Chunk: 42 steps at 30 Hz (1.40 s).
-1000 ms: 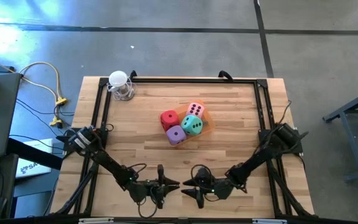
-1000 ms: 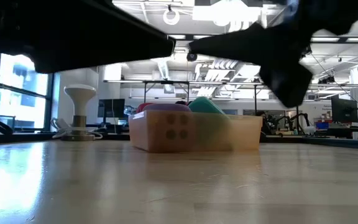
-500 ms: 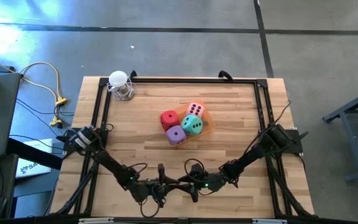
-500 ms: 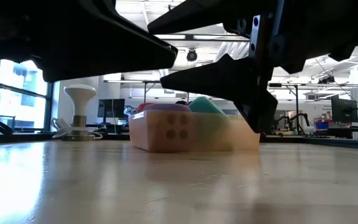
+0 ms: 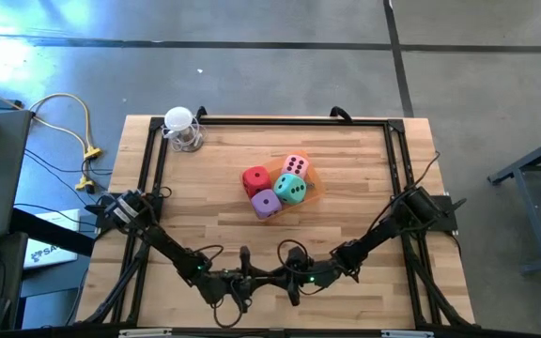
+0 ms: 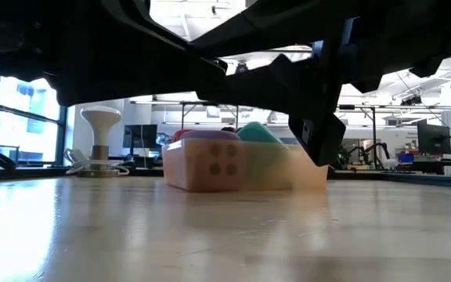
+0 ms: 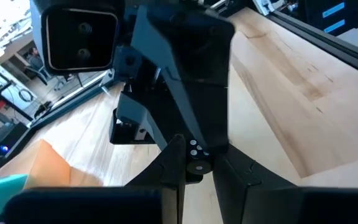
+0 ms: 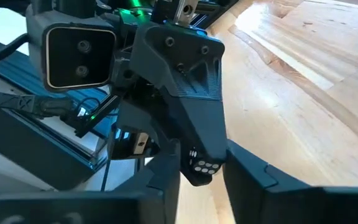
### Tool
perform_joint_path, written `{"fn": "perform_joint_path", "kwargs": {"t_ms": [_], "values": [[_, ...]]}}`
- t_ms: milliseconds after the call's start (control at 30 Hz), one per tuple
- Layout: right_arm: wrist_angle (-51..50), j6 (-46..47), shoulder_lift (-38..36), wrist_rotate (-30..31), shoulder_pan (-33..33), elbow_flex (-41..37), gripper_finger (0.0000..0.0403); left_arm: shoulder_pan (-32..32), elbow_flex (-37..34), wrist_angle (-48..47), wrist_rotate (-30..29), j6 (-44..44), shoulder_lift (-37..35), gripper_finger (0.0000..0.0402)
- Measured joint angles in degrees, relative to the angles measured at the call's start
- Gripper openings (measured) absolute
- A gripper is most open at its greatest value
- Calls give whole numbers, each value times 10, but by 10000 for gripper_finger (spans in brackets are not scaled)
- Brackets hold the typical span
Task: Pick & Place Dice
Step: Put the small black dice into the orange bin
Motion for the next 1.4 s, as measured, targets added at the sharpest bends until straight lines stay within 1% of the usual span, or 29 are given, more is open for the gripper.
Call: {"fn": "perform_joint_path", "kwargs": {"t_ms": [67,167,267,500,667,800,833,1100,1267,1400], "values": [[0,-2,0,-2,0,0,81,0,0,-1,1,4,0,48],[0,-2,0,-8,0,0,68,-1,0,-4,2,13,0,48],[-1,-3,0,-17,-1,0,65,-1,0,-4,10,23,0,48],[-1,-11,-1,-18,-1,0,62,-4,0,-3,10,22,-1,49],[-2,-25,-1,-17,-1,0,60,-4,0,-3,8,52,-1,71],[-5,-37,-1,-15,-1,0,43,-3,1,0,9,47,-1,91],[-5,-40,-1,-15,-1,0,38,-3,1,0,9,47,-1,94],[-7,-49,-1,-15,-1,0,37,-4,1,-1,10,38,-1,101],[-9,-59,-1,-30,-2,1,37,-15,1,4,53,59,-1,102],[-17,-62,-2,-38,-4,1,37,-21,0,9,16,65,-1,102]]}}
